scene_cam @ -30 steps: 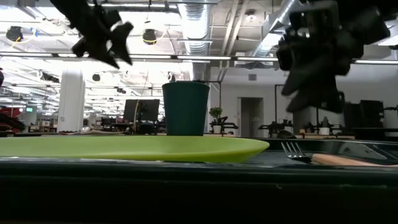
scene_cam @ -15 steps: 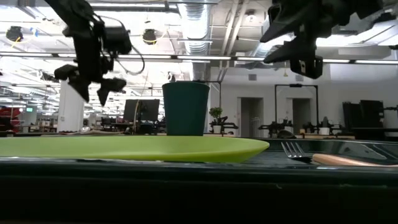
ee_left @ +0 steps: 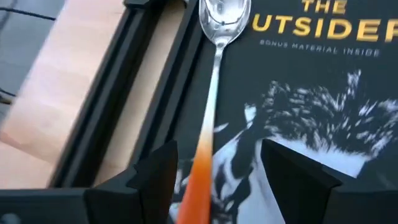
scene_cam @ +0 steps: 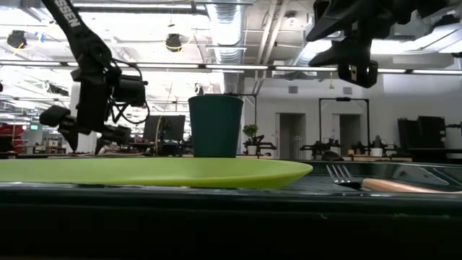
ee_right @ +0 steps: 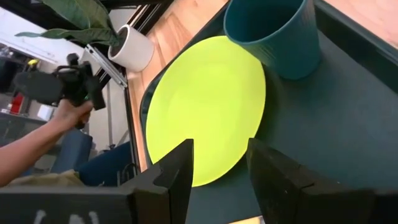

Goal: Pick and place plate/cup/fork/spoon on tray
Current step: Put the orange spoon to the right of the light orange fork on the green serving tray

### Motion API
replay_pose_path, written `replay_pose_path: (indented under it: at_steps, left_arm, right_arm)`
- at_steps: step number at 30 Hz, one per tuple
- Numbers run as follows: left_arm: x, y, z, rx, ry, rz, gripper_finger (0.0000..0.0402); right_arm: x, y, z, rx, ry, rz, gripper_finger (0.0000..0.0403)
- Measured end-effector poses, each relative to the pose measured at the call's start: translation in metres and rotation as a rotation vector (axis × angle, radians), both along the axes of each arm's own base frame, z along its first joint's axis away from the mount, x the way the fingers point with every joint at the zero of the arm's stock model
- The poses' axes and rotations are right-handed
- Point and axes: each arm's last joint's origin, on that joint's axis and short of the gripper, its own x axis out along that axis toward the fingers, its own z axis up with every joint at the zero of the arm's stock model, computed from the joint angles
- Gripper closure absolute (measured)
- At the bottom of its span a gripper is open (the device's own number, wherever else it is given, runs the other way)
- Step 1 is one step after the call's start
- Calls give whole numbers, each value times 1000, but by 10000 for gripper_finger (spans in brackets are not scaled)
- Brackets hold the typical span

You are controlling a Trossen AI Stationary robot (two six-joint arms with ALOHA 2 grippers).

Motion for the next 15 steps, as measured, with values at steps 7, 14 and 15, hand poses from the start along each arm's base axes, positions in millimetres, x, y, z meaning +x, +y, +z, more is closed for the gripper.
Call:
replay_pose_path:
  at_steps: [7, 14, 15]
  left_arm:
    - [-8, 8, -8, 35, -37, 24, 204]
    - [-19, 13, -16, 42, -74, 24, 299]
    - [-20, 12, -17, 43, -75, 28, 312]
  right_arm:
    - [-1, 4, 0, -17, -5, 1, 227]
    - [-2, 6, 0, -8, -3, 3, 227]
    - [-2, 6, 0, -4, -3, 0, 227]
